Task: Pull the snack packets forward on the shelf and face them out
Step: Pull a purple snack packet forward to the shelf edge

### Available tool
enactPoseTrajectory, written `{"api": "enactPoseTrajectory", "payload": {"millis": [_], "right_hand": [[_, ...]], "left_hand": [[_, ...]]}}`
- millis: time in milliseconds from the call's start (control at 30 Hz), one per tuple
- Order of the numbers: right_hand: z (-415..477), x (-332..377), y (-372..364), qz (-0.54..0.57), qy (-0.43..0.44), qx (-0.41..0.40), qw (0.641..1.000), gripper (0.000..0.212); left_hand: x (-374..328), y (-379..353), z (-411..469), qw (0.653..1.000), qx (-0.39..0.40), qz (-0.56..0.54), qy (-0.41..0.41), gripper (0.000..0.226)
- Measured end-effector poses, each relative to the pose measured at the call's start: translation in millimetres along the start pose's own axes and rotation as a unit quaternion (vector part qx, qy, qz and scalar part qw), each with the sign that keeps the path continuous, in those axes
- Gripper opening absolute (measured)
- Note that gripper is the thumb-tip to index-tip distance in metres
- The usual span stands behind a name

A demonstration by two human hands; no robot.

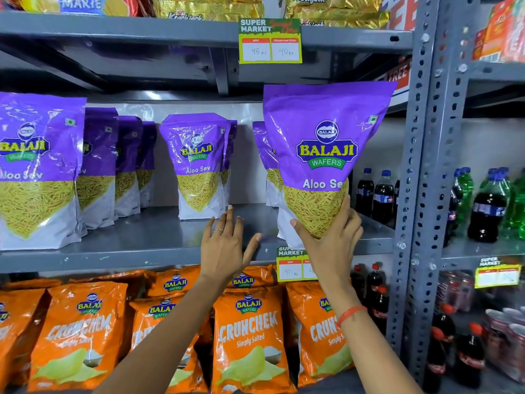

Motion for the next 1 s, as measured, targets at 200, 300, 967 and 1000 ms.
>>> {"api": "enactPoseTrajectory", "payload": {"millis": [200, 300, 967, 1000], "right_hand": [[8, 2, -5, 0.004, 0.005, 0.026, 1.0, 0.108], [14, 2, -8, 0.0, 0.001, 0.043, 0.999, 0.109], [32, -4, -25, 0.005, -0.02, 0.08, 0.997, 0.109], [32, -5, -25, 0.005, -0.019, 0.078, 0.997, 0.109]], "left_hand": [[5, -1, 0, 0.999, -0.014, 0.028, -0.005, 0.077], [4, -1, 0, 0.999, -0.017, 0.031, -0.005, 0.078], [5, -6, 0, 0.999, -0.018, 0.033, 0.006, 0.078], [6, -6, 0, 0.999, -0.017, 0.035, 0.006, 0.079]]}}
Point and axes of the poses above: each hand's wrist, its own z-axis towards the middle knuckle, its own y-axis out of the back of the hand, x = y × z, the point moved 5 cm from there along z, towards the middle knuckle, and after that the axes turned 2 degrees about -y, right-handed, at the moved point
